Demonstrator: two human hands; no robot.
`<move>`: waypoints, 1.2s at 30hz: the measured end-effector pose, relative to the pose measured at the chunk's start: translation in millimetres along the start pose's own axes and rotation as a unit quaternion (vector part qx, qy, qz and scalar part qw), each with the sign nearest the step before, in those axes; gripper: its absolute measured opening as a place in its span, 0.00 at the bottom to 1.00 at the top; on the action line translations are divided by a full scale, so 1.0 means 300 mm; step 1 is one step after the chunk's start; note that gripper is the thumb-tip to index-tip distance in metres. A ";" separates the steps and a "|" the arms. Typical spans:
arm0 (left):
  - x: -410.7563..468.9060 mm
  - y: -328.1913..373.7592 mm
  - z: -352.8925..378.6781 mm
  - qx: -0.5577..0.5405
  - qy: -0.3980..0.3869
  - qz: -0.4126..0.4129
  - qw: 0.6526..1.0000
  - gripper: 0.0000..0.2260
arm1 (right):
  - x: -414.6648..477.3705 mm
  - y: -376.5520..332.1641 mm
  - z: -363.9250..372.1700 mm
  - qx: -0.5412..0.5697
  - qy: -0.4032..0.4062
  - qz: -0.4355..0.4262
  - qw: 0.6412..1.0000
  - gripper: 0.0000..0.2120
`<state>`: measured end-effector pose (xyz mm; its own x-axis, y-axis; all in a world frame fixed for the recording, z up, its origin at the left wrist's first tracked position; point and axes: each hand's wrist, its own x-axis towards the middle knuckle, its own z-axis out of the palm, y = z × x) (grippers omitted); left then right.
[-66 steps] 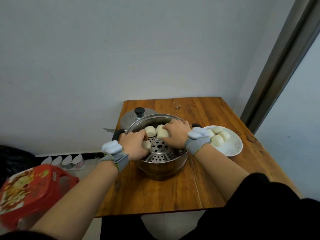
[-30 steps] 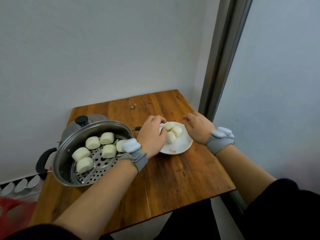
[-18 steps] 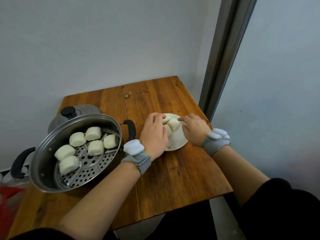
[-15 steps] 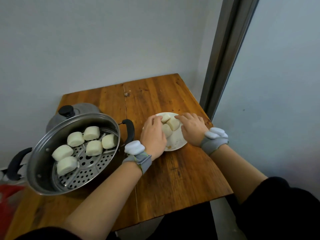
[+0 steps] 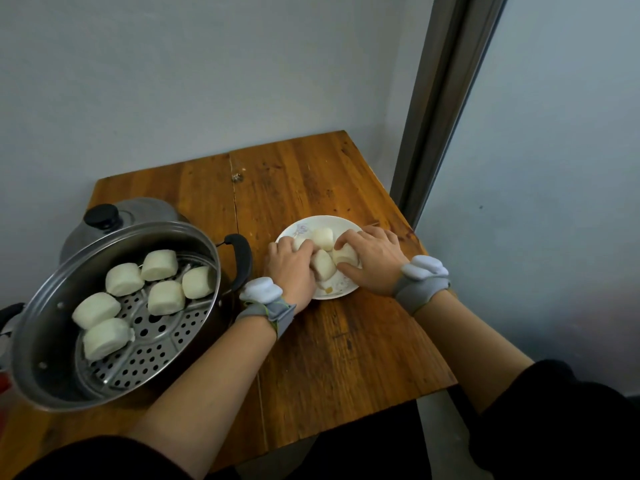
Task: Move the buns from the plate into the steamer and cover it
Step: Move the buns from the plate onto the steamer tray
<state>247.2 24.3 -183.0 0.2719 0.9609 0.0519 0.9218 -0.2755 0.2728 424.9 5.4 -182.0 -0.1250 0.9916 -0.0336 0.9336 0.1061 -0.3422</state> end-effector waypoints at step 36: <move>-0.375 -0.422 -0.513 -0.103 0.152 -0.011 0.983 0.16 | -0.021 -0.616 -0.146 0.133 0.199 -0.072 0.968 0.25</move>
<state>57.4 -44.8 -75.6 0.1289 0.9389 0.3193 0.8427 -0.2734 0.4638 267.7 -17.1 -77.5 -0.0597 0.9237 0.3784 0.7903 0.2753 -0.5474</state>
